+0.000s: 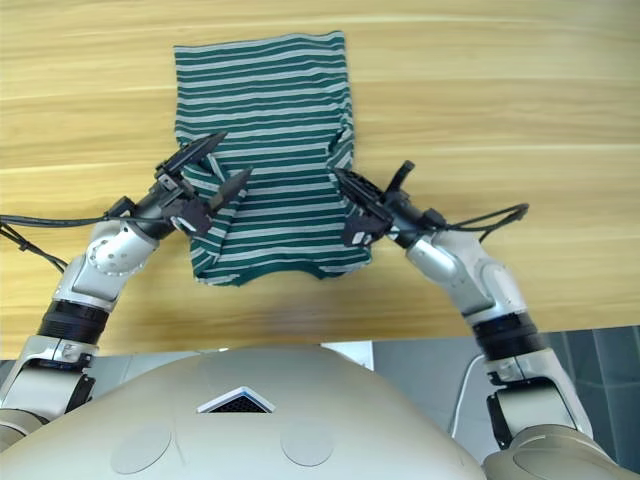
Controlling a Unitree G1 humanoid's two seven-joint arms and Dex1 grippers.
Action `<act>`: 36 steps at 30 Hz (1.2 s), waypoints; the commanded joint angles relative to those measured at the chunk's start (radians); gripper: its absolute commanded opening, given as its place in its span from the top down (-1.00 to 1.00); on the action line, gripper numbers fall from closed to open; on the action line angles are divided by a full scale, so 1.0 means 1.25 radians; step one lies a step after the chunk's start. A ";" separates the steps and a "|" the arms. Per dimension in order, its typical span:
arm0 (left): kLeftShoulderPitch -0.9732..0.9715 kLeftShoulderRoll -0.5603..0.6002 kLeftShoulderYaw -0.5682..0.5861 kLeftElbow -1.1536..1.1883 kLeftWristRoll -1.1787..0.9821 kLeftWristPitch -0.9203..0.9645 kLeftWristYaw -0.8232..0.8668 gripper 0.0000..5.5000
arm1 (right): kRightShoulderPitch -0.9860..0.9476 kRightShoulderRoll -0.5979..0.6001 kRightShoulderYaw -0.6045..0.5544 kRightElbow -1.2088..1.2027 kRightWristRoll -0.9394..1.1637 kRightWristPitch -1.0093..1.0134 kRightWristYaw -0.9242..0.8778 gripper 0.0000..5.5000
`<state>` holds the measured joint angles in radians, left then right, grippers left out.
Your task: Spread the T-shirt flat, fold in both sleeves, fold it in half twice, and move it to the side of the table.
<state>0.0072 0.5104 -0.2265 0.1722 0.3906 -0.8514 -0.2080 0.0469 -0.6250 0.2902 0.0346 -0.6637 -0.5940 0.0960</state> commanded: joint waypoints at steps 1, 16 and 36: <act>-0.011 0.002 -0.007 0.008 0.010 -0.004 -0.005 -0.06 | -0.026 0.008 0.019 0.037 -0.013 0.004 0.013 0.68; 0.186 0.297 0.169 -0.088 -0.193 0.071 -0.182 -0.06 | 0.082 -0.138 -0.189 -0.018 0.264 -0.028 0.100 0.13; 0.305 0.346 0.026 -0.153 -0.060 0.166 -0.387 -0.29 | 0.195 -0.251 -0.059 -0.062 0.150 -0.092 0.311 0.12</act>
<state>0.4025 0.9570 -0.1229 -0.0511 0.2508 -0.6622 -0.6338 0.2931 -0.9244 0.1990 -0.0418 -0.4598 -0.7041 0.4492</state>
